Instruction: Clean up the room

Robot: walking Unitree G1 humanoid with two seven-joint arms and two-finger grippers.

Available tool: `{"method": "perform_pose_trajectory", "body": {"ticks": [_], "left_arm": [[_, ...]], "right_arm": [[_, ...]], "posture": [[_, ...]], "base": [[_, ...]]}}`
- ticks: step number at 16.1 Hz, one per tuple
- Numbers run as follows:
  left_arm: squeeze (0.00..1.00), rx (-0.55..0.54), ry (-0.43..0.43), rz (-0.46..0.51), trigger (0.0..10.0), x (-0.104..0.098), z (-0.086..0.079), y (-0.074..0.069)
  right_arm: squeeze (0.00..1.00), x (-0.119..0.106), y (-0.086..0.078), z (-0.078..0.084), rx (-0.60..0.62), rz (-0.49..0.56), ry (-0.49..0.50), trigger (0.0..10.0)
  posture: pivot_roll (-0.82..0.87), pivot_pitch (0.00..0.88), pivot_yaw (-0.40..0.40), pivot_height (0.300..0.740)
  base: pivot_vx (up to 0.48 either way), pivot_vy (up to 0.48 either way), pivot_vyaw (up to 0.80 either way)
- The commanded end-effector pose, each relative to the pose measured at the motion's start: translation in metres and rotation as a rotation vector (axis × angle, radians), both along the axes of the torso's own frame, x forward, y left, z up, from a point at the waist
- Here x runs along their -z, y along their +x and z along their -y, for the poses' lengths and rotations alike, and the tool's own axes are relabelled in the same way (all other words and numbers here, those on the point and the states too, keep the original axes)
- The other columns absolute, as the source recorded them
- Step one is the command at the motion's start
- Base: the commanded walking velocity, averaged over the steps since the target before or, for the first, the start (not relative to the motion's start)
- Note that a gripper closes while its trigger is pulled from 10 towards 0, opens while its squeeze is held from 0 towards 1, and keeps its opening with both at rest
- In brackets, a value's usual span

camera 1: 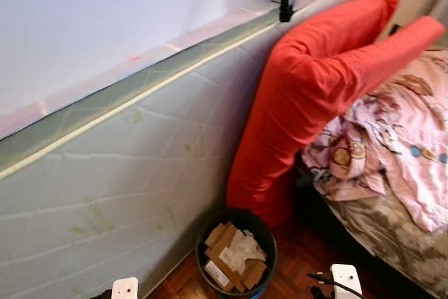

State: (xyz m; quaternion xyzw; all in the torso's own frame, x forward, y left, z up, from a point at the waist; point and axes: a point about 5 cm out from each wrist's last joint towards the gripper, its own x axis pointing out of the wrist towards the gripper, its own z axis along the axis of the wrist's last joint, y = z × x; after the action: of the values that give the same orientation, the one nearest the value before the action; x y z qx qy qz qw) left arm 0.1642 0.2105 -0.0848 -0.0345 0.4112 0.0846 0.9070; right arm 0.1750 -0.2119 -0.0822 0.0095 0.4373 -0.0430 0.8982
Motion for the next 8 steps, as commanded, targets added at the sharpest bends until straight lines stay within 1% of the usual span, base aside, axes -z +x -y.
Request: {"method": "perform_pose_trajectory", "body": {"ticks": [1, 2, 5, 8], "left_arm": [[0.0, 0.023, 0.024, -0.034, 10.0, 0.0032, 0.0002, -0.0063], [0.0, 0.025, 0.024, -0.037, 10.0, 0.0036, 0.0007, -0.0073], [0.0, 0.009, 0.015, -0.035, 10.0, 0.0041, 0.0009, -0.0086], [0.0, 0.008, 0.011, -0.02, 10.0, 0.0028, 0.0016, -0.0057]], "right_arm": [[0.0, 0.0019, -0.0031, -0.0009, 0.001, -0.019, 0.0, 10.0], [0.0, 0.0019, -0.0028, -0.0013, 0.001, -0.019, 0.001, 10.0], [0.0, 0.0019, -0.0022, -0.0026, -0.015, -0.022, 0.002, 10.0], [0.0, 0.0015, -0.0011, -0.0029, -0.02, -0.021, 0.0, 10.0]], "posture": [[0.0, 0.139, -0.005, 0.74], [0.0, 0.14, -0.005, 0.74], [0.0, 0.138, -0.008, 0.74], [0.0, 0.136, -0.009, 0.74]], "base": [[0.0, -0.307, -0.76], [0.0, -0.386, -0.76], [0.0, 0.0, -0.76], [0.0, 0.0, -0.76]]}}
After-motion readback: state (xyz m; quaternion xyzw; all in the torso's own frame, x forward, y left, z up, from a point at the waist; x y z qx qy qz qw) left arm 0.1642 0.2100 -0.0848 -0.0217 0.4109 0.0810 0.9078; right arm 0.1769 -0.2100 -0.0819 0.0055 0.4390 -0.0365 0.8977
